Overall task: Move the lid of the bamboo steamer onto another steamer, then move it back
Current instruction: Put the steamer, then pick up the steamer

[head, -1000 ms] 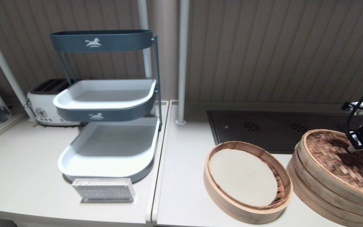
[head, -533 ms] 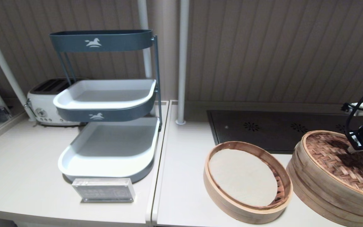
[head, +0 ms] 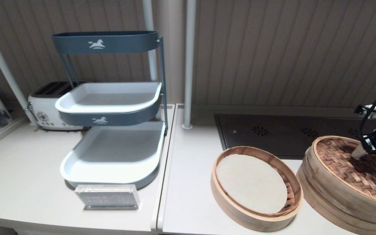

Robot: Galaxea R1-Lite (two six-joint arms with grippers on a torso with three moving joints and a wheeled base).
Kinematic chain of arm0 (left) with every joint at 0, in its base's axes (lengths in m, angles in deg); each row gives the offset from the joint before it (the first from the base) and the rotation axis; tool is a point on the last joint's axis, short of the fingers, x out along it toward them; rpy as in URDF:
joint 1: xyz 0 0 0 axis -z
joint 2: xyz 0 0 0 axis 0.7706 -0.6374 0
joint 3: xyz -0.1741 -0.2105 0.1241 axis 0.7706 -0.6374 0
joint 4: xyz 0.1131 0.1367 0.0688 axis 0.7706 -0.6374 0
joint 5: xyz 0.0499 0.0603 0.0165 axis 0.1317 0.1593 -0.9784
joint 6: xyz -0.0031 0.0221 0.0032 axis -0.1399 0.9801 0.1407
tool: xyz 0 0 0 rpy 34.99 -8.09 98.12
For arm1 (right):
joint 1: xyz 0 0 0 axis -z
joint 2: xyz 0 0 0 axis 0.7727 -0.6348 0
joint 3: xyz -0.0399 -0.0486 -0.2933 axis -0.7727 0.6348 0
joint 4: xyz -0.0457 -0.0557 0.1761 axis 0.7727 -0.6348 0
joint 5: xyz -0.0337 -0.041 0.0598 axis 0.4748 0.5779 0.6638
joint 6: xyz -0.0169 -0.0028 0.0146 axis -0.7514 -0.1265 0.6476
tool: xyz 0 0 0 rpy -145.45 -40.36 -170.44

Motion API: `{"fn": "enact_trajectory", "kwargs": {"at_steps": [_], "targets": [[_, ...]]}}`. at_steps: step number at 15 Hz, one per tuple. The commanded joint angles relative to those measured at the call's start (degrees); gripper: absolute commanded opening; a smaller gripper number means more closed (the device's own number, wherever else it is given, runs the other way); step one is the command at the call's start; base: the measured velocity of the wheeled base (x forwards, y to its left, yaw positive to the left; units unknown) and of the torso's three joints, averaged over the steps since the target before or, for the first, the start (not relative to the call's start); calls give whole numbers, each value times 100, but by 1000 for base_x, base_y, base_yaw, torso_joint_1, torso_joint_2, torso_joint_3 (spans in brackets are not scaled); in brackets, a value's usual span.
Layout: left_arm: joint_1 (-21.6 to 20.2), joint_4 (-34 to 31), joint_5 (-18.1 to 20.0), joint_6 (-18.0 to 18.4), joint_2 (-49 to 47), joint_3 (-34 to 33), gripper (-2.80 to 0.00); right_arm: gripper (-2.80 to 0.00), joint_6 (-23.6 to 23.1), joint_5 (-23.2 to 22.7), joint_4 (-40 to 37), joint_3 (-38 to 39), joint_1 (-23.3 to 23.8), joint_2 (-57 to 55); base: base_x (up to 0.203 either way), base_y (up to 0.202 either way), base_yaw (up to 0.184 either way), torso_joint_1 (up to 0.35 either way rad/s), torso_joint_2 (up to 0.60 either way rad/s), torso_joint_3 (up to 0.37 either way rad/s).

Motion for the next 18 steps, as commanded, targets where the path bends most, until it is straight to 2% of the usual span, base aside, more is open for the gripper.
{"fn": "enact_trajectory", "kwargs": {"at_steps": [1, 4, 7, 12, 13, 15, 18], "targets": [[0, 5, 2, -2, 11, -158, -280, 0, -11, -13, -29, 9, 9, 174, 0, 0, 0, 0, 0, 0], [0, 5, 2, -2, 11, -158, -280, 0, -2, -100, -74, 121, 18, 919, 0, 0, 0, 0, 0, 0], [0, 5, 2, -2, 11, -158, -280, 0, 11, -449, -296, 345, 15, 1954, 0, 0, 0, 0, 0, 0], [0, 5, 2, -2, 11, -158, -280, 0, 44, -682, -394, 1239, -13, 3699, 0, 0, 0, 0, 0, 0], [0, 5, 2, -2, 11, -158, -280, -280, 47, -737, -391, 1575, -12, 4000, 0, 0, 0, 0, 0, 0], [0, 5, 2, -2, 11, -158, -280, -280, 89, -881, -355, 2137, -16, 4455, 0, 0, 0, 0, 0, 0], [0, 5, 2, -2, 13, -158, -280, -280, 350, -1422, -342, 2664, -47, 5260, 0, 0, 0, 0, 0, 0]]}}
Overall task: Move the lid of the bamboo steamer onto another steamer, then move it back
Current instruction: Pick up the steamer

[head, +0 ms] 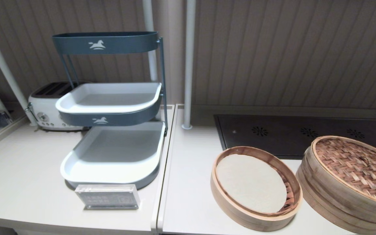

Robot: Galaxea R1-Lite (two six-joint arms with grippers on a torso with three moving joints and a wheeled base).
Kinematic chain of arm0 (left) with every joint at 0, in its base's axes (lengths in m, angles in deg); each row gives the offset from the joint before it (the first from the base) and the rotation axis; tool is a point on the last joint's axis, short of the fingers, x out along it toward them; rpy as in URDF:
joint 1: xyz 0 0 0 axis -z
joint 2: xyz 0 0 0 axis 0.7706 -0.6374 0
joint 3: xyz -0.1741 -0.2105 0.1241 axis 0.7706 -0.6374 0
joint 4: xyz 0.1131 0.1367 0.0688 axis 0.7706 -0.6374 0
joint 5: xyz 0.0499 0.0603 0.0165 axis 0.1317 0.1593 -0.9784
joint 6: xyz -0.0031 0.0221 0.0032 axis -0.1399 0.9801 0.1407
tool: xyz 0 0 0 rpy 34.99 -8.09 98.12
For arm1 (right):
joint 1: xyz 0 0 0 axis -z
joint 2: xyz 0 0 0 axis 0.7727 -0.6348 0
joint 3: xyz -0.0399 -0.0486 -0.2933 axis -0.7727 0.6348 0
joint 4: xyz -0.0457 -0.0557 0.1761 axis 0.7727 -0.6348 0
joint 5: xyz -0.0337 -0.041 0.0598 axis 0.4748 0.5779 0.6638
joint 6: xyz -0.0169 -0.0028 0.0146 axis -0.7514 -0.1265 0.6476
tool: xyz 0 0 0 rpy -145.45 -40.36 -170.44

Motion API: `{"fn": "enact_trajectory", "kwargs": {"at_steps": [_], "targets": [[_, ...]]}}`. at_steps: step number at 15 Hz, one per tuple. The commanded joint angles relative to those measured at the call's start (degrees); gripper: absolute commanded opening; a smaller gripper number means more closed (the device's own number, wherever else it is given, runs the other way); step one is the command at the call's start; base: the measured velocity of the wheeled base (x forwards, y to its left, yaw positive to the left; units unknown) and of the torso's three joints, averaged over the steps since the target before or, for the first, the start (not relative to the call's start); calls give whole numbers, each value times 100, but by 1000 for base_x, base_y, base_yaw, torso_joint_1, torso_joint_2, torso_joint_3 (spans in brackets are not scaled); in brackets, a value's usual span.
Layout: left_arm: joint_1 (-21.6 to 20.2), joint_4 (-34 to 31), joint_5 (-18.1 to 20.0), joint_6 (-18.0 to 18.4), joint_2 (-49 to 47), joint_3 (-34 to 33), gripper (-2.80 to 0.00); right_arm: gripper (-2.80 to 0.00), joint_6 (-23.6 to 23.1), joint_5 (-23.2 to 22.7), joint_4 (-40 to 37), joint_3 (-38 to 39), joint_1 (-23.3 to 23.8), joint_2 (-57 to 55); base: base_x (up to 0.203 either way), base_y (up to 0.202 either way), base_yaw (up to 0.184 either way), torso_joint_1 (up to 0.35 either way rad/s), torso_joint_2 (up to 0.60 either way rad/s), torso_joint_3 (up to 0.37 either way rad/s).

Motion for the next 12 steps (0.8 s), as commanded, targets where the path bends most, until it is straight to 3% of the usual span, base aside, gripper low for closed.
{"fn": "enact_trajectory", "kwargs": {"at_steps": [1, 5, 8, 10, 12], "targets": [[0, 3, 2, 0, 11, -158, -280, -280, 58, -292, -38, 346, -17, 845, 0, 0, 0, 0, 0, 0], [0, 3, 2, 0, 11, -158, -280, -280, 146, -988, -17, 1788, -287, 2579, 0, 0, 0, 0, 0, 0], [0, 3, 2, 0, 17, -158, -280, -280, 231, -1147, 207, 3168, -670, 3652, 0, 0, 0, 0, 0, 0], [0, 3, 2, 0, 19, -158, -280, -280, 308, -1184, 975, 4079, -790, 4189, 0, 0, 0, 0, 0, 0], [0, 3, 2, 0, 11, -158, -280, -280, 381, -1157, 1783, 4806, -1252, 4382, 0, 0, 0, 0, 0, 0]]}}
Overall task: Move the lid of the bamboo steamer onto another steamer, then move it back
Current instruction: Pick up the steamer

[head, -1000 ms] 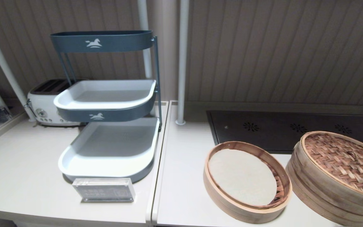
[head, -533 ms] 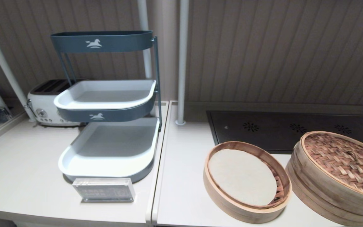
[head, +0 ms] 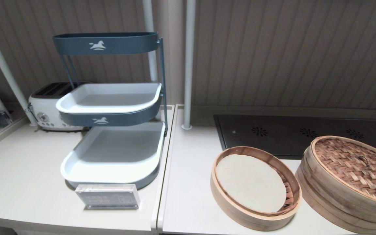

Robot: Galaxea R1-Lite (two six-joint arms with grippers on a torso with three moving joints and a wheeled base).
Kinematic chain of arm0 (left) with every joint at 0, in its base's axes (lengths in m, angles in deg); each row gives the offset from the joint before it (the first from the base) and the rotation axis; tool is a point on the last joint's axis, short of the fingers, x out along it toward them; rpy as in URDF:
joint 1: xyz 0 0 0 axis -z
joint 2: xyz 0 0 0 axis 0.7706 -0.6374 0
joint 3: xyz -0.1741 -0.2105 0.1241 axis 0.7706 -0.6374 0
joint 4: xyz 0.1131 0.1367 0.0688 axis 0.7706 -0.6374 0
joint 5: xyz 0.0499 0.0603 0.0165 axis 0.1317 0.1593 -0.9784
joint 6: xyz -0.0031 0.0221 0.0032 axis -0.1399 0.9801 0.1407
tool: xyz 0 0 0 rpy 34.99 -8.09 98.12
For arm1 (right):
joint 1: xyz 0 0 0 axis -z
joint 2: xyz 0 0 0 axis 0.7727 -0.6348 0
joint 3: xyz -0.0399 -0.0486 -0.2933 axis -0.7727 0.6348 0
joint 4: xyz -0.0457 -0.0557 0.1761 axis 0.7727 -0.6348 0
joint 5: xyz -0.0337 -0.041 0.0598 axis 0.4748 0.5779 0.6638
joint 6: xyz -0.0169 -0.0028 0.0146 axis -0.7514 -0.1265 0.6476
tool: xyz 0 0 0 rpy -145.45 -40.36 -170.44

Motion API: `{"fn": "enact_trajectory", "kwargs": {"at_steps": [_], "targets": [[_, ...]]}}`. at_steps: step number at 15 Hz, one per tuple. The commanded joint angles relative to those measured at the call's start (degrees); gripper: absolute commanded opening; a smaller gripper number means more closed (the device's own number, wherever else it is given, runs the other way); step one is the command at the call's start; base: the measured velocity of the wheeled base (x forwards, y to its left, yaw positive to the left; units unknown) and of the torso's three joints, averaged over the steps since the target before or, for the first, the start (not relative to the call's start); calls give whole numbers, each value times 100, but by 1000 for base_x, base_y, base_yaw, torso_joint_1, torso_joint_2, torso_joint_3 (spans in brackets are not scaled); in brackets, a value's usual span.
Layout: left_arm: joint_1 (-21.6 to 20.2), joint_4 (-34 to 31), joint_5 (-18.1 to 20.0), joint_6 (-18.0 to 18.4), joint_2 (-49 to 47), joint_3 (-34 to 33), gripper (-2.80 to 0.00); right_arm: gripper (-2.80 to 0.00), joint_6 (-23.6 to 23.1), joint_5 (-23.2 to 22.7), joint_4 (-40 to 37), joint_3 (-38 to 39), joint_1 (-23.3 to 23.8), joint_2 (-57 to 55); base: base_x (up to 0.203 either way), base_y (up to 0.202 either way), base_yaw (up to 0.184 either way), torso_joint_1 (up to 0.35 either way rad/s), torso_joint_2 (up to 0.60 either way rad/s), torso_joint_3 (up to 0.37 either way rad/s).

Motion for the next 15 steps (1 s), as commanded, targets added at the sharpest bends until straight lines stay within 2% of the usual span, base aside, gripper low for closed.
{"fn": "enact_trajectory", "kwargs": {"at_steps": [1, 3, 5, 6, 8, 10, 13, 15], "targets": [[0, 3, 0, -2, 17, -158, -280, -280, 135, 81, 484, 580, -414, 420, 0, 0, 0, 0, 0, 0], [0, 3, 0, -2, 11, -158, -280, -280, 483, 234, 1201, 1004, -625, 558, 0, 0, 0, 0, 0, 0], [0, 3, 0, -2, 11, -158, -280, -280, 719, 304, 2354, 1490, -658, 566, 0, 0, 0, 0, 0, 0], [0, 3, 0, -2, 11, -158, -280, -280, 760, 538, 2854, 1721, -663, 567, 0, 0, 0, 0, 0, 0], [0, 3, 0, -2, 18, -158, -280, -280, 715, 1302, 3325, 1910, -667, 568, 0, 0, 0, 0, 0, 0], [0, 3, 0, -2, 11, -158, -280, -280, 639, 1230, 3398, 1886, -738, 577, 0, 0, 0, 0, 0, 0], [0, 3, 0, -2, 11, -158, -280, -280, 645, 1206, 3353, 1870, -1355, 929, 0, 0, 0, 0, 0, 0], [0, 3, 0, -2, 19, -158, -280, -280, 656, 1178, 3213, 1849, -1368, 1563, 0, 0, 0, 0, 0, 0]]}}
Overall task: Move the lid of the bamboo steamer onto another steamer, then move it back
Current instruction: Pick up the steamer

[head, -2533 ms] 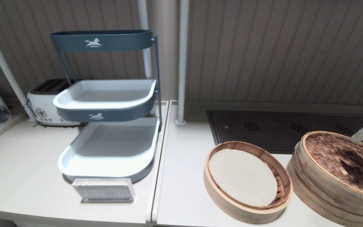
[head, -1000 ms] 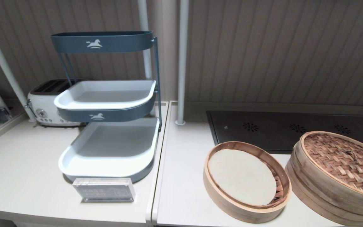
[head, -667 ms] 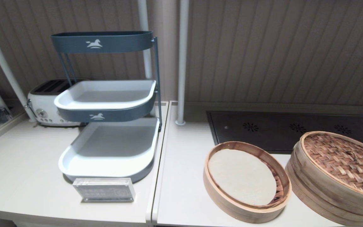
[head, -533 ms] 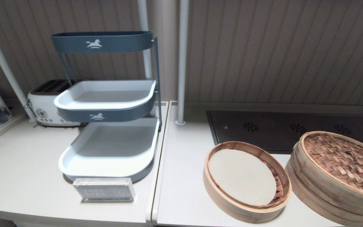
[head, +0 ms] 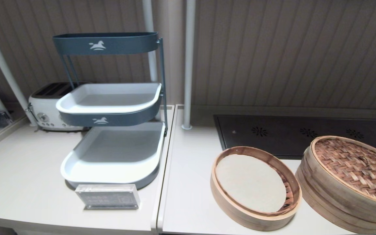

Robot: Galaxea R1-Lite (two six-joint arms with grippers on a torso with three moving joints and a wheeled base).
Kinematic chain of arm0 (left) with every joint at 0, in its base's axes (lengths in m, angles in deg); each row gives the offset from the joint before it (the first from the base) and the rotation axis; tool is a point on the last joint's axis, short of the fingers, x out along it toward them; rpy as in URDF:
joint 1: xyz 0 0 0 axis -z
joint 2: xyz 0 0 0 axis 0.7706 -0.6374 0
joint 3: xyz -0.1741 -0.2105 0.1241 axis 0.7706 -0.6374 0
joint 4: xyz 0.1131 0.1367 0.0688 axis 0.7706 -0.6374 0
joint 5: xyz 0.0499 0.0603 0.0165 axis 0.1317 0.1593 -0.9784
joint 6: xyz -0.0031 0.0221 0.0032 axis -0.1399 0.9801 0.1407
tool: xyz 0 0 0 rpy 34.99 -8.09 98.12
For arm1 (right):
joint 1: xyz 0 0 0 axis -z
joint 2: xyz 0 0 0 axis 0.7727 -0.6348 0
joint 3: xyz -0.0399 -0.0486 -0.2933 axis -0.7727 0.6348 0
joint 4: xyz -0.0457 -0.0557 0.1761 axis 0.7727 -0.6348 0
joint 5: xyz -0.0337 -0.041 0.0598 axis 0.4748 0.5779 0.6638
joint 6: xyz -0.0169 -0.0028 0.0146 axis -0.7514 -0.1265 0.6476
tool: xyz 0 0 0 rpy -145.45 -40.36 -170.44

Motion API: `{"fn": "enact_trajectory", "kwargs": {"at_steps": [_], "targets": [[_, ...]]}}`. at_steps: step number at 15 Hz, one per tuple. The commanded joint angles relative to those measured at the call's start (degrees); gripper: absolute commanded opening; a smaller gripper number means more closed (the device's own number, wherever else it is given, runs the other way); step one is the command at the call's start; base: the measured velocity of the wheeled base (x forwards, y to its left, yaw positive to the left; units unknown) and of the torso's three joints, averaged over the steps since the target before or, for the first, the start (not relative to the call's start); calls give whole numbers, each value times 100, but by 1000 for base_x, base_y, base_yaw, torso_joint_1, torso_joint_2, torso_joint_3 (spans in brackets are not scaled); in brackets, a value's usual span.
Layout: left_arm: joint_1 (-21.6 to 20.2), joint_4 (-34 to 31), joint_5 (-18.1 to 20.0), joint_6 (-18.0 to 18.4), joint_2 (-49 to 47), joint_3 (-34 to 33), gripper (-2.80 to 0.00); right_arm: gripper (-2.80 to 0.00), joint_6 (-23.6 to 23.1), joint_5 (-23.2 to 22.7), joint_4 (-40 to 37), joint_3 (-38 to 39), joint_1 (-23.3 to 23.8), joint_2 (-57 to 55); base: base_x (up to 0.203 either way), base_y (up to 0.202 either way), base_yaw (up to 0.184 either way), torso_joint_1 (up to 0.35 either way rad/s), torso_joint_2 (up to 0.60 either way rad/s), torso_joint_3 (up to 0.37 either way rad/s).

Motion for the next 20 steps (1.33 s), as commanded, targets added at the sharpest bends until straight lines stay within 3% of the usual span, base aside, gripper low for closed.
{"fn": "enact_trajectory", "kwargs": {"at_steps": [1, 4, 6, 7, 10, 13, 20], "targets": [[0, 3, 2, 0, 11, -158, -280, -280, 8, -40, -247, -43, -27, 585, 0, 0, 0, 0, 0, 0], [0, 3, 2, 0, 20, -158, -280, -280, 71, 20, -641, -160, -19, 931, 0, 0, 0, 0, 0, 0], [0, 3, 2, 0, 20, -158, -280, -280, 36, 933, -633, -29, -21, 923, 0, 0, 0, 0, 0, 0], [0, 3, 2, 0, 11, -158, -280, -280, -27, 1159, -553, 163, -24, 913, 0, 0, 0, 0, 0, 0], [0, 3, 2, 0, 11, -158, -280, -280, -52, 1138, -220, 248, -26, 915, 0, 0, 0, 0, 0, 0], [0, 3, 2, 0, 11, -158, -280, -280, 597, 1194, -154, 274, -18, 926, 0, 0, 0, 0, 0, 0], [0, 3, 2, 0, 11, -158, -280, -280, 538, 1200, -88, 300, -17, 924, 0, 0, 0, 0, 0, 0]]}}
